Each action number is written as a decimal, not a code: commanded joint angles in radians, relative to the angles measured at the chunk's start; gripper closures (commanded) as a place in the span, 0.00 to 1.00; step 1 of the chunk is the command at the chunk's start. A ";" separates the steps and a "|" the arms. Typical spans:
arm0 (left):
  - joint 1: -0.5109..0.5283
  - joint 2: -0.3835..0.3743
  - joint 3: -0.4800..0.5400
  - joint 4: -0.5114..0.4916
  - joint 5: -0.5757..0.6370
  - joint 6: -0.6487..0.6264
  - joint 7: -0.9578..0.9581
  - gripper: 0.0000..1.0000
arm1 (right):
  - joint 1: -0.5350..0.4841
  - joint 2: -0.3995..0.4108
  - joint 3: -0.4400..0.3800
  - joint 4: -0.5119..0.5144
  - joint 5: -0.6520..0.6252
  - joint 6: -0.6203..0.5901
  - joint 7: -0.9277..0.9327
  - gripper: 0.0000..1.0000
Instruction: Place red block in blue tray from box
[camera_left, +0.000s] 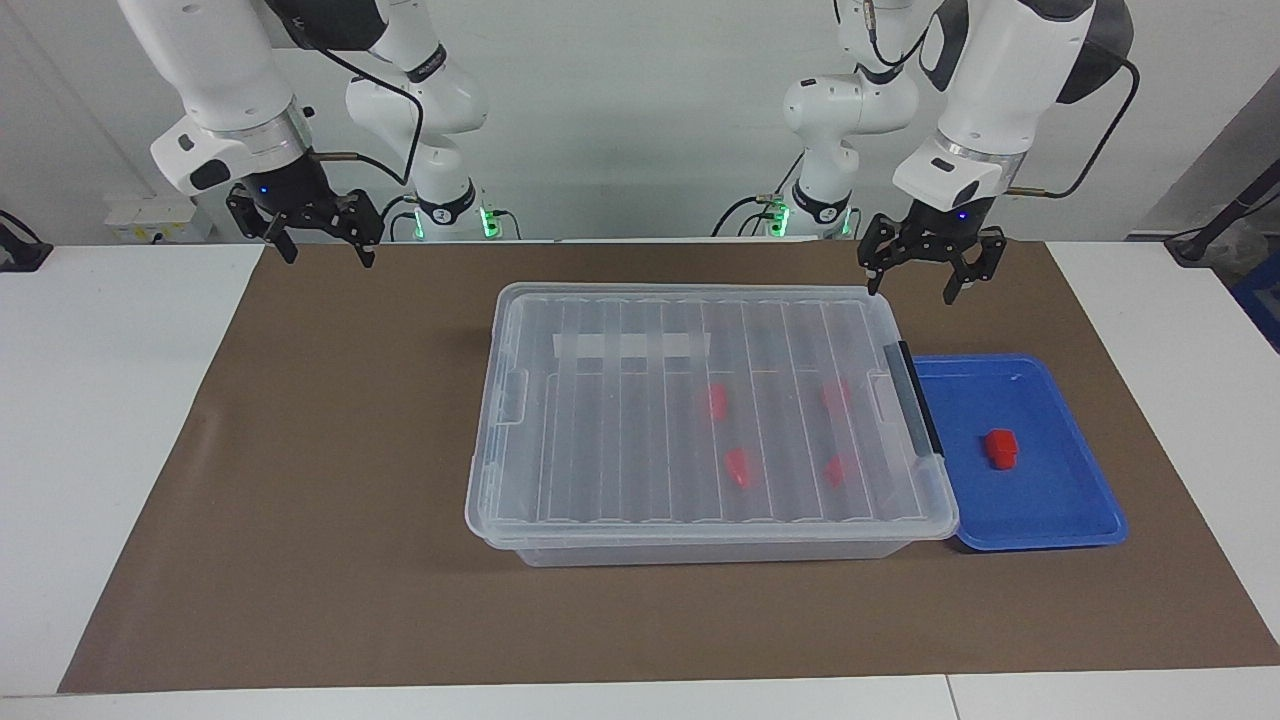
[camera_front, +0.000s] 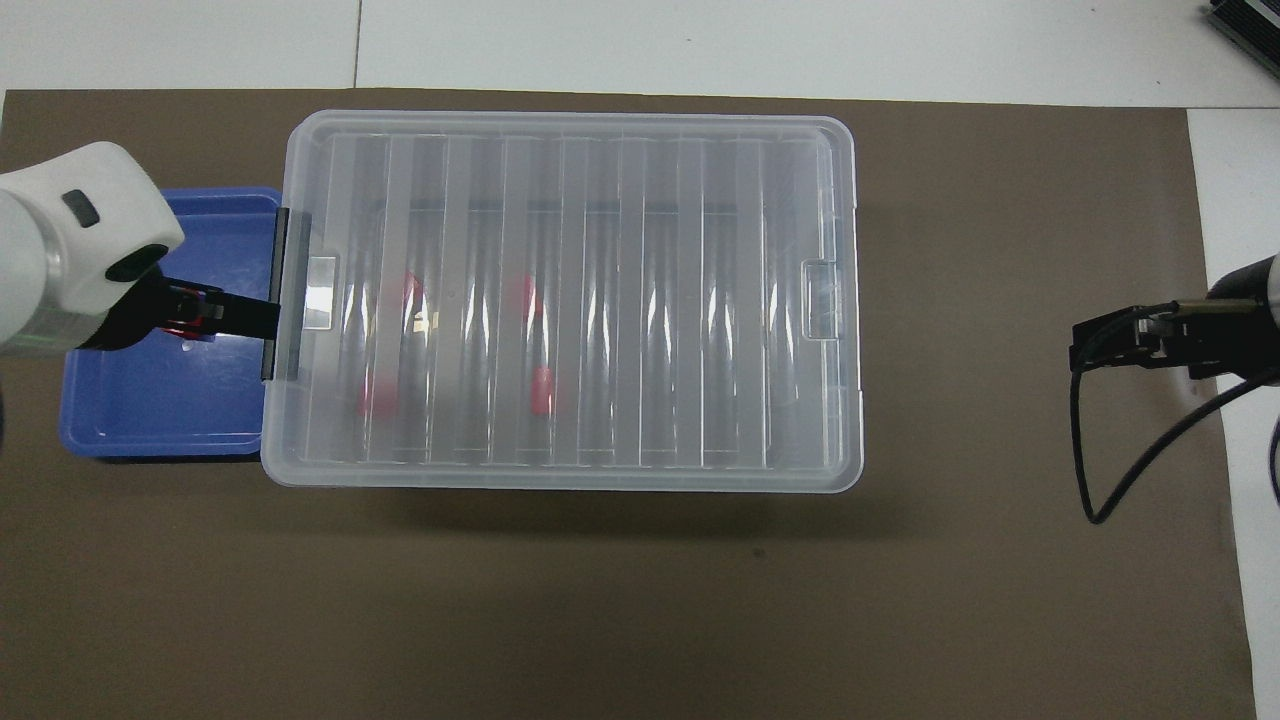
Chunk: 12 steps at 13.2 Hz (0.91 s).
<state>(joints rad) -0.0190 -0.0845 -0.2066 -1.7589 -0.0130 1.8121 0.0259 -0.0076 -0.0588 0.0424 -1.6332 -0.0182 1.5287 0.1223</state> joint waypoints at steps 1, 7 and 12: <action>0.011 -0.017 0.013 -0.004 -0.002 -0.002 0.000 0.00 | -0.014 -0.013 0.004 -0.010 0.018 -0.002 -0.001 0.00; 0.013 -0.015 0.024 -0.007 -0.002 0.027 0.000 0.00 | -0.014 -0.013 0.004 -0.010 0.018 -0.002 -0.001 0.00; 0.037 -0.014 0.026 -0.005 -0.001 0.052 0.011 0.00 | -0.014 -0.013 0.005 -0.010 0.018 -0.002 -0.001 0.00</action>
<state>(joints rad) 0.0003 -0.0872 -0.1823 -1.7587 -0.0130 1.8455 0.0264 -0.0076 -0.0588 0.0423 -1.6332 -0.0182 1.5287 0.1223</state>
